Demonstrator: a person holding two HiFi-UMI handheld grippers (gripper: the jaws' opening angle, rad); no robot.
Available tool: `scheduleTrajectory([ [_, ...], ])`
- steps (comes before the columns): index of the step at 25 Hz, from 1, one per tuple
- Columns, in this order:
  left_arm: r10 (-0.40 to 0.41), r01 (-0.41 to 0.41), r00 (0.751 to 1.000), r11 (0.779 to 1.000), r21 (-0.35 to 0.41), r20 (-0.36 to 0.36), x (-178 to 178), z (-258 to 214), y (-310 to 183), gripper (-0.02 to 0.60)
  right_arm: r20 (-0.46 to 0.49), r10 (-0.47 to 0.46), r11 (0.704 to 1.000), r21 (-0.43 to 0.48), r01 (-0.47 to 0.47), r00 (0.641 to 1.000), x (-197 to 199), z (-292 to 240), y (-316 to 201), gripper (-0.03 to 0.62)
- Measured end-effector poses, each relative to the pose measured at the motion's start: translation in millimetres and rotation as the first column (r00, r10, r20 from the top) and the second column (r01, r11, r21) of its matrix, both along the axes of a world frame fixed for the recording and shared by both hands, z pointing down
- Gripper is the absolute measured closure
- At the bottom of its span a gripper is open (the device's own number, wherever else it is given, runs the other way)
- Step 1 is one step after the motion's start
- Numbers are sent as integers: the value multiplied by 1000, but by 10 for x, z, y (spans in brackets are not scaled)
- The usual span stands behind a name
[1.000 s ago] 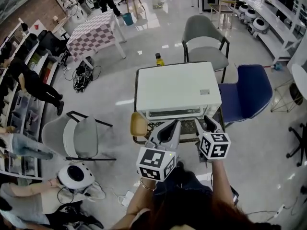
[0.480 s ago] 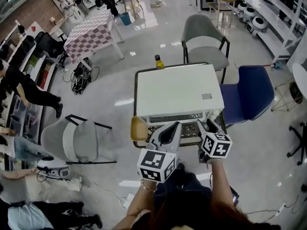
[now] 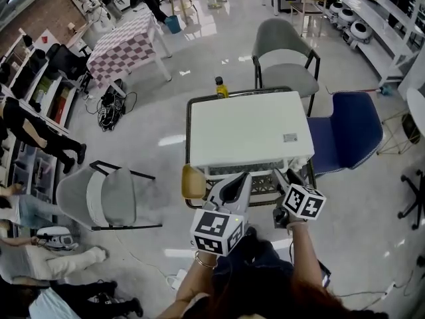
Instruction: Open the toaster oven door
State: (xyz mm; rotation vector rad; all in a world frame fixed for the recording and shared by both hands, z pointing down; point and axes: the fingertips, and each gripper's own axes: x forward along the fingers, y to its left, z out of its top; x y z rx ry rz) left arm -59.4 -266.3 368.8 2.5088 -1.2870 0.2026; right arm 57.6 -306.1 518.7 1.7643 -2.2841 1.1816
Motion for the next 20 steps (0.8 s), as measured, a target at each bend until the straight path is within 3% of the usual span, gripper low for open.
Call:
scheduleTrajectory([
  [11, -9, 9, 1000, 1000, -14, 4, 3, 50, -61, 567, 136, 47, 998, -57, -40, 990, 47, 120, -75, 370],
  [20, -15, 15, 1000, 1000, -18, -1, -50, 4, -94, 566, 143, 48, 996, -78, -37, 989, 16, 101, -116, 358],
])
